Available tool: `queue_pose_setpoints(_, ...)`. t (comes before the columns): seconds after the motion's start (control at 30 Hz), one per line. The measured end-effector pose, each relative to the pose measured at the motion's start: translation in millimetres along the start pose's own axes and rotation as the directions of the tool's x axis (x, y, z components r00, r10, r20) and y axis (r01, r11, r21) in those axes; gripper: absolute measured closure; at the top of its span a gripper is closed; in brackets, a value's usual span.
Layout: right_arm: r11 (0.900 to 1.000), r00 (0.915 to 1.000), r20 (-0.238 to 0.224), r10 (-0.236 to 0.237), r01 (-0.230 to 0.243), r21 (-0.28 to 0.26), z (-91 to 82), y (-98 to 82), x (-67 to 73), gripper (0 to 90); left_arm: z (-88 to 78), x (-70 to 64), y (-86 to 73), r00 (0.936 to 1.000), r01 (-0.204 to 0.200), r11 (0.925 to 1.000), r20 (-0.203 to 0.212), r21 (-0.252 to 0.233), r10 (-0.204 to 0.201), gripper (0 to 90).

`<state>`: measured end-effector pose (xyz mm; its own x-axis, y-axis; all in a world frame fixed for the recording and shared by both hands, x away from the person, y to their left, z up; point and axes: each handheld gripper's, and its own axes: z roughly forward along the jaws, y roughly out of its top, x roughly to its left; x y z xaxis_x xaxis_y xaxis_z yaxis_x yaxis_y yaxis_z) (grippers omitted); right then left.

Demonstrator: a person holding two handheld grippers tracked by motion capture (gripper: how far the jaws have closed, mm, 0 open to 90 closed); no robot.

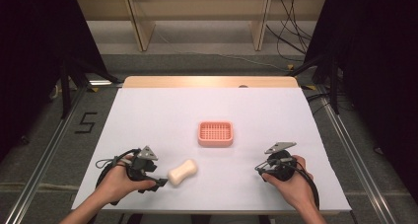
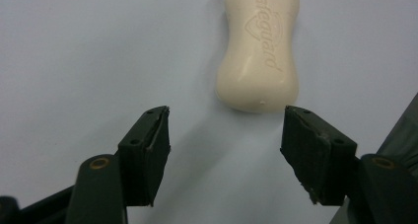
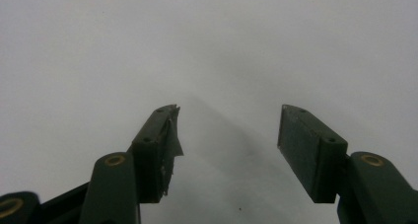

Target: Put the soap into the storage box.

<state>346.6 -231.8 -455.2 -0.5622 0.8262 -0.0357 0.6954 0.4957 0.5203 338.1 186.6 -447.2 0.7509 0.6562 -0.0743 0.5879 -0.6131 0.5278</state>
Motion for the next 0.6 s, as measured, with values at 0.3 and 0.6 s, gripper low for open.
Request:
queue_pose_setpoints(0.3, 1.0, 0.9997, 0.001, -0.025, 0.025, 0.001, 0.9, 0.4, 0.7, 41.3, 5.8, -4.0, 9.3, 1.0, -0.003, 0.9997, 0.004, 0.025, 0.002, 35.6)
queue_pose_setpoints(0.6, 0.999, 0.9994, 0.001, -0.035, 0.035, 0.003, 3.1, 0.6, 1.8, 40.8, 8.7, -7.2, 24.1, 0.9998, -0.016, 0.9982, 0.016, 0.059, 0.015, 34.8)
